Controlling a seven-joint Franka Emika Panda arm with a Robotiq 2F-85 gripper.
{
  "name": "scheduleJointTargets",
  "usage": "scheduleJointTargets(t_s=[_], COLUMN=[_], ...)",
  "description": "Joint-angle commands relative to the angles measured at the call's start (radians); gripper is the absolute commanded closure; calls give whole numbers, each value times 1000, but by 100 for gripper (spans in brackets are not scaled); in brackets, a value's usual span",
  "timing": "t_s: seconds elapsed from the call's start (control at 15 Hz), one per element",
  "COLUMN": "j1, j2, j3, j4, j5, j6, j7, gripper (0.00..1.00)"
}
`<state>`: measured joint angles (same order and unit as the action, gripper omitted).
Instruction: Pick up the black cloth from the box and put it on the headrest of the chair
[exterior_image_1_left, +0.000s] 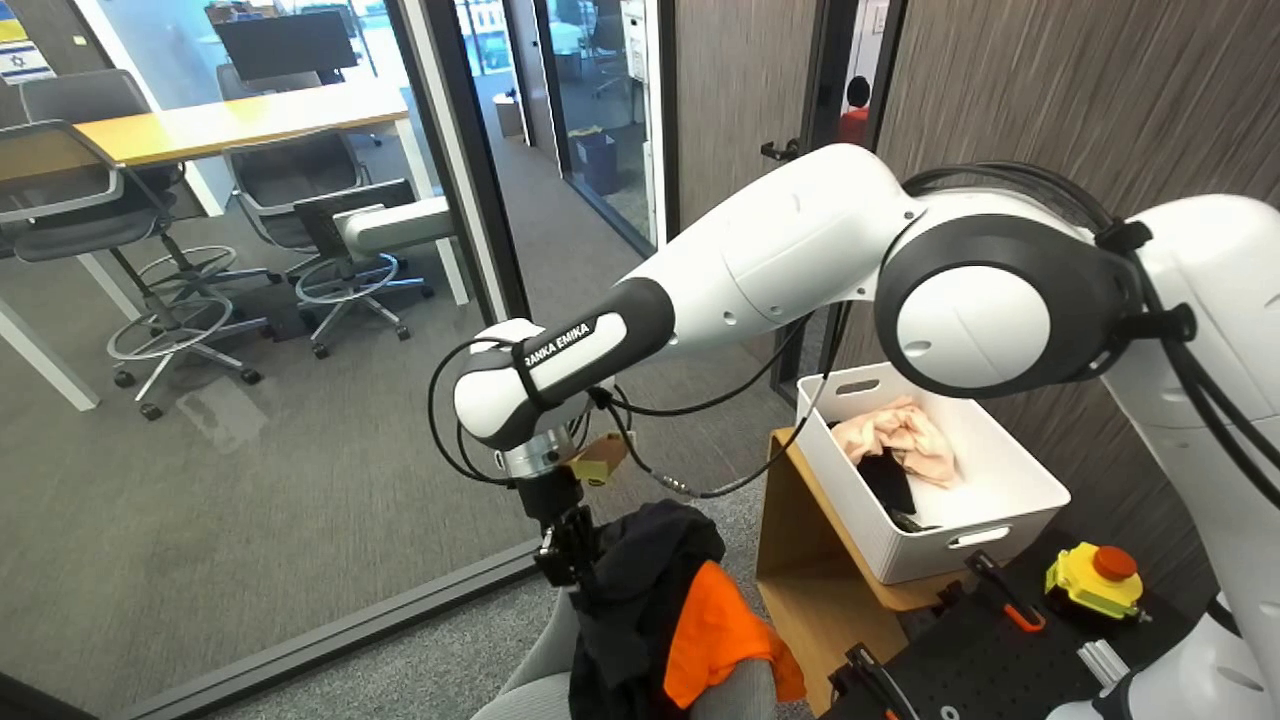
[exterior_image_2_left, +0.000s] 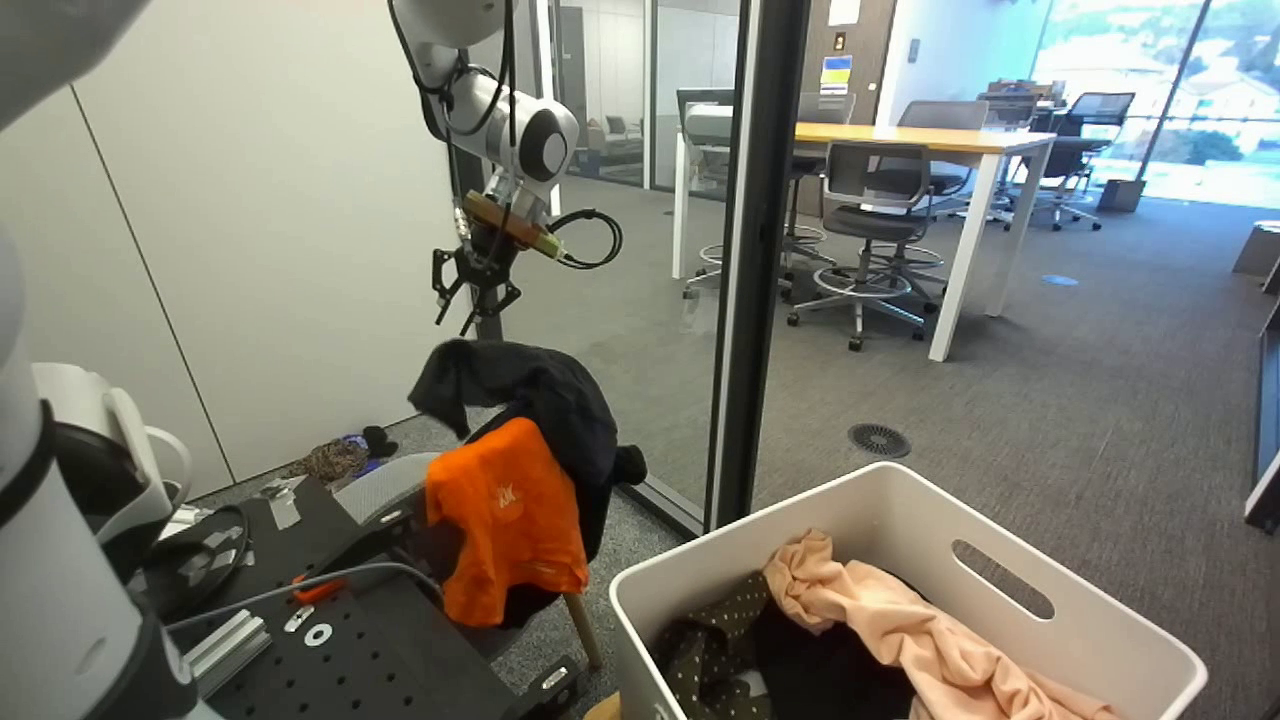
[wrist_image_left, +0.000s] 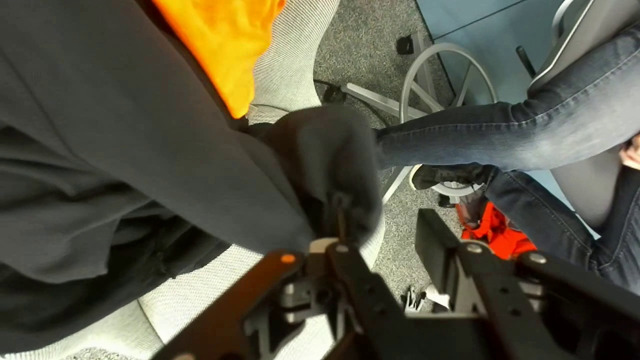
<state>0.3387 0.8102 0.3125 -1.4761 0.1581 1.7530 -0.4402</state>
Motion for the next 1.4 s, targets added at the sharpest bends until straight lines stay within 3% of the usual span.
scheduleJointTargets(t_s=[0.0,0.27,0.53,0.87,1.33], j1=[10,11,3,-57,-151], j2=[28,13,-80,-306,-676], j3=[10,2,-35,-73,-108], j4=[80,85,0,-221,-552], j5=[-26,-40,-156,-252,-198], j6=[-62,-91,-98,-84,-42], j7=[38,40,50,77,217], gripper=[31,1,0,1,0])
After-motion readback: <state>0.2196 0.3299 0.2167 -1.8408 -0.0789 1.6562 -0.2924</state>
